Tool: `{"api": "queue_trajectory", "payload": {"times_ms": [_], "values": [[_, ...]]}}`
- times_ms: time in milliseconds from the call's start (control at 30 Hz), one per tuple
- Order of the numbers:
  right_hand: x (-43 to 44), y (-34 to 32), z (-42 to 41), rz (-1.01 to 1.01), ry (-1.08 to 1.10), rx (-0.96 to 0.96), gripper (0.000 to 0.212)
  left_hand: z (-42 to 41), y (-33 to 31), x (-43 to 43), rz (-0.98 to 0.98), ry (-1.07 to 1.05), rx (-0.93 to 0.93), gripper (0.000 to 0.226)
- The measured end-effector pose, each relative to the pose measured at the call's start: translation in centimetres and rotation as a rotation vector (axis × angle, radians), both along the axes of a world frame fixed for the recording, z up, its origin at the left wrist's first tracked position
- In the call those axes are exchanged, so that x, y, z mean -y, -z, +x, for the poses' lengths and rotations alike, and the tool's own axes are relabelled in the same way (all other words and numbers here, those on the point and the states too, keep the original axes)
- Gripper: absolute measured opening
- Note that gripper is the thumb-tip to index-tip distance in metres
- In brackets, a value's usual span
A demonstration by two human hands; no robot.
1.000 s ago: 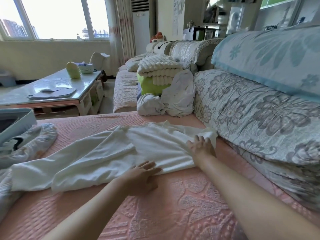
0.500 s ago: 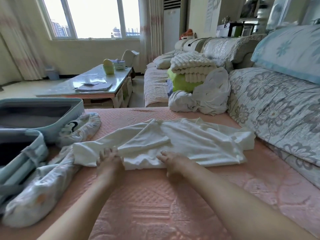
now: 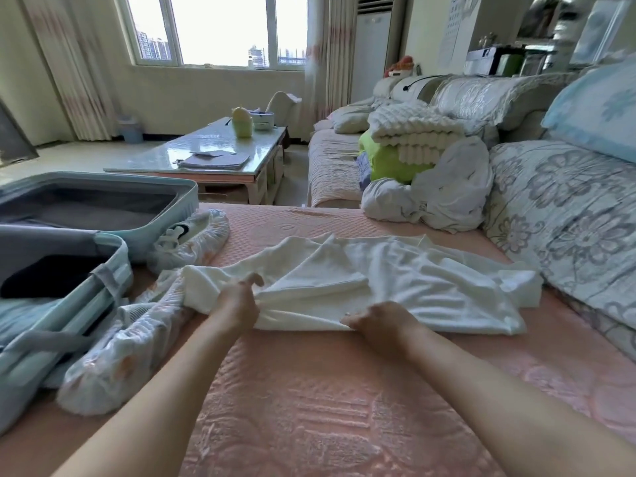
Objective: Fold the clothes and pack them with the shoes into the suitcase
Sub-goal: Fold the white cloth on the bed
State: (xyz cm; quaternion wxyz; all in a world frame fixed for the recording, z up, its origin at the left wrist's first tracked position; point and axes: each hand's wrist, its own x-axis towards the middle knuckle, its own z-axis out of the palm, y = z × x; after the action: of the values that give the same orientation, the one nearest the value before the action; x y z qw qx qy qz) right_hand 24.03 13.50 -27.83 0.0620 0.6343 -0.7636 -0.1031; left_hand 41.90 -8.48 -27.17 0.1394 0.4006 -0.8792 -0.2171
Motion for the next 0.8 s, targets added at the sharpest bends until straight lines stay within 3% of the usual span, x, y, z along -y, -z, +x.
{"api": "queue_trajectory", "payload": {"times_ms": [100, 200, 300, 433, 533, 700, 800], "values": [[0.1, -0.6, 0.6, -0.069, 0.055, 0.109, 0.025, -0.2, 1.2, -0.2, -0.007, 0.035, 0.186, 0.048], [1.5, -0.9, -0.5, -0.216, 0.221, 0.263, 0.030, -2.1, -0.1, -0.9, -0.336, 0.140, 0.309, 0.065], [3.1, -0.4, -1.9, -0.323, 0.326, 0.231, 0.038, -4.9, -0.9, -1.9, -0.628, 0.327, 0.271, 0.064], [5.3, 0.5, -3.5, -0.168, 0.485, 0.105, 0.053, -8.3, 0.8, -1.7, -0.593, 0.394, 0.335, 0.051], [7.6, 0.4, -5.0, -0.182, 0.564, 0.146, 0.035, -9.9, 1.1, -0.8, -0.503, 0.318, 0.284, 0.032], [12.8, -2.0, -6.9, -0.638, 0.455, 0.568, 0.017, -11.0, -1.5, 2.4, -0.363, -0.054, -0.115, 0.023], [15.6, -3.9, -6.7, -0.595, 0.275, 0.762, 0.074, -10.1, -1.8, 5.8, -0.269, -0.226, -0.061, 0.028]]}}
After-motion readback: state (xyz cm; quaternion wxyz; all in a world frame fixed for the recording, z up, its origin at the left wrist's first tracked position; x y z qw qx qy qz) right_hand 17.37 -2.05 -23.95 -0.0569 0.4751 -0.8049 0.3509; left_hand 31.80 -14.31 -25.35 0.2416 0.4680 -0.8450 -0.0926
